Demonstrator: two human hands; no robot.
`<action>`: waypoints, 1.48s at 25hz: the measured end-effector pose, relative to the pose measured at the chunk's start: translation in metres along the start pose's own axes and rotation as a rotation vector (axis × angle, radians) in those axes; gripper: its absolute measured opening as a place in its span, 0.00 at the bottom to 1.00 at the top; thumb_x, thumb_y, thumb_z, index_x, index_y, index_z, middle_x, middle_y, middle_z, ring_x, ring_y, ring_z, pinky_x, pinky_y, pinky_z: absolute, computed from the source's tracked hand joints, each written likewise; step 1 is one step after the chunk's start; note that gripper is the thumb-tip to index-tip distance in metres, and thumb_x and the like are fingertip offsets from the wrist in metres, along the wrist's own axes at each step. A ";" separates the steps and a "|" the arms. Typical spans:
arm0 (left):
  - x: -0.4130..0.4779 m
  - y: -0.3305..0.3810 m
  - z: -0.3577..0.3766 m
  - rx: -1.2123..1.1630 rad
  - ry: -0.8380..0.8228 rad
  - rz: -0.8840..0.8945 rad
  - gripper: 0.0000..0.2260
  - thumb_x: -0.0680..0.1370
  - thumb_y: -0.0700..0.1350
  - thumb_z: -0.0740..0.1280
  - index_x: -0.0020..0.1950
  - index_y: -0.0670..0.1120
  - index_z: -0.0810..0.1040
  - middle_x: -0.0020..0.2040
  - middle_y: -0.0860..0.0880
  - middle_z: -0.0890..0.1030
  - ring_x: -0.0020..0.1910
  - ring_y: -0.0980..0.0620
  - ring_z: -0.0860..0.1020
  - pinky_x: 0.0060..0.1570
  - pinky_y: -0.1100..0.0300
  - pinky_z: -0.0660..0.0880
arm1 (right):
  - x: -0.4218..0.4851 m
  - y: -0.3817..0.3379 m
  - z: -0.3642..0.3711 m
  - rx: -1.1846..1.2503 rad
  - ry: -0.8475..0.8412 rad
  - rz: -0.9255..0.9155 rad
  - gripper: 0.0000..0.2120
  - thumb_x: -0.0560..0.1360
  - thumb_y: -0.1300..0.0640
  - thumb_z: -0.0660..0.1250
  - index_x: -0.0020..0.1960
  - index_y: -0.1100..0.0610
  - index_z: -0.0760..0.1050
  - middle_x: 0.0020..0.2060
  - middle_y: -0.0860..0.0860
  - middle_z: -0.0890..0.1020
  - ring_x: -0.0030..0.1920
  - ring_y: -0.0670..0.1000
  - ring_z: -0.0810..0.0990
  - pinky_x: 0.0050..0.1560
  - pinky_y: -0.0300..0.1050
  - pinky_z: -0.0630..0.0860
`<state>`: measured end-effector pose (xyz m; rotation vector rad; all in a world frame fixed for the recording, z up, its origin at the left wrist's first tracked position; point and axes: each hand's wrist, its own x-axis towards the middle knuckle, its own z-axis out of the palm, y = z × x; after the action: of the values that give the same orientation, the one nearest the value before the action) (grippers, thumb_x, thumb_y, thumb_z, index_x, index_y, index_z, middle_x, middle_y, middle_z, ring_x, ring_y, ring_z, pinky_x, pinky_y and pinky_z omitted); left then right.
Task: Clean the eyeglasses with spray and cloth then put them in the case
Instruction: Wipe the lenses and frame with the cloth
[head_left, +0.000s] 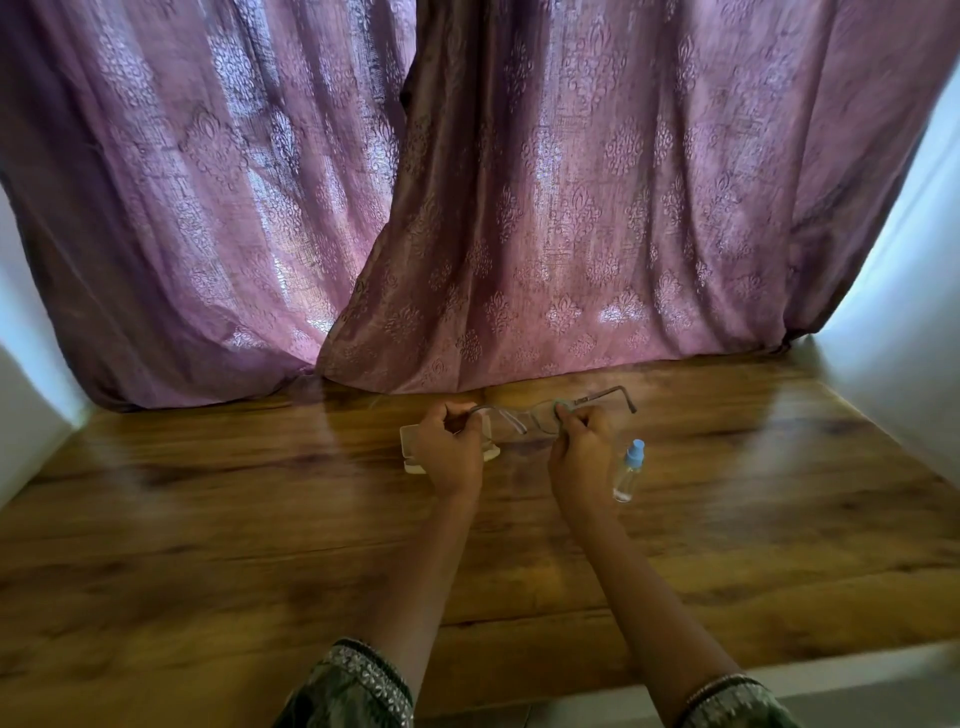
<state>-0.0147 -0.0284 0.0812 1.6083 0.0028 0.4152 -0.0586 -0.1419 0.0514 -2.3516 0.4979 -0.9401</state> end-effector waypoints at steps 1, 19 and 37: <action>0.000 0.000 0.000 0.005 0.003 -0.001 0.03 0.69 0.32 0.70 0.42 0.34 0.79 0.38 0.46 0.79 0.34 0.62 0.73 0.36 0.81 0.69 | 0.000 -0.005 0.001 0.011 -0.014 -0.001 0.18 0.69 0.75 0.63 0.59 0.67 0.76 0.47 0.62 0.76 0.47 0.59 0.75 0.46 0.41 0.69; 0.004 -0.002 -0.004 0.034 0.007 -0.007 0.03 0.70 0.33 0.70 0.42 0.35 0.80 0.40 0.42 0.81 0.34 0.64 0.73 0.36 0.81 0.69 | -0.018 -0.002 -0.005 0.027 -0.020 -0.035 0.17 0.71 0.73 0.62 0.57 0.63 0.78 0.45 0.57 0.75 0.44 0.54 0.75 0.47 0.41 0.74; 0.011 0.002 -0.003 0.129 -0.086 0.108 0.07 0.69 0.41 0.73 0.43 0.39 0.82 0.39 0.46 0.83 0.36 0.56 0.77 0.37 0.80 0.68 | -0.006 0.005 -0.003 0.349 -0.009 0.302 0.14 0.71 0.69 0.63 0.52 0.60 0.80 0.50 0.58 0.81 0.45 0.50 0.79 0.45 0.38 0.75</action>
<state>-0.0061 -0.0228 0.0861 1.7574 -0.1248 0.4364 -0.0654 -0.1441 0.0470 -1.9039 0.6109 -0.8016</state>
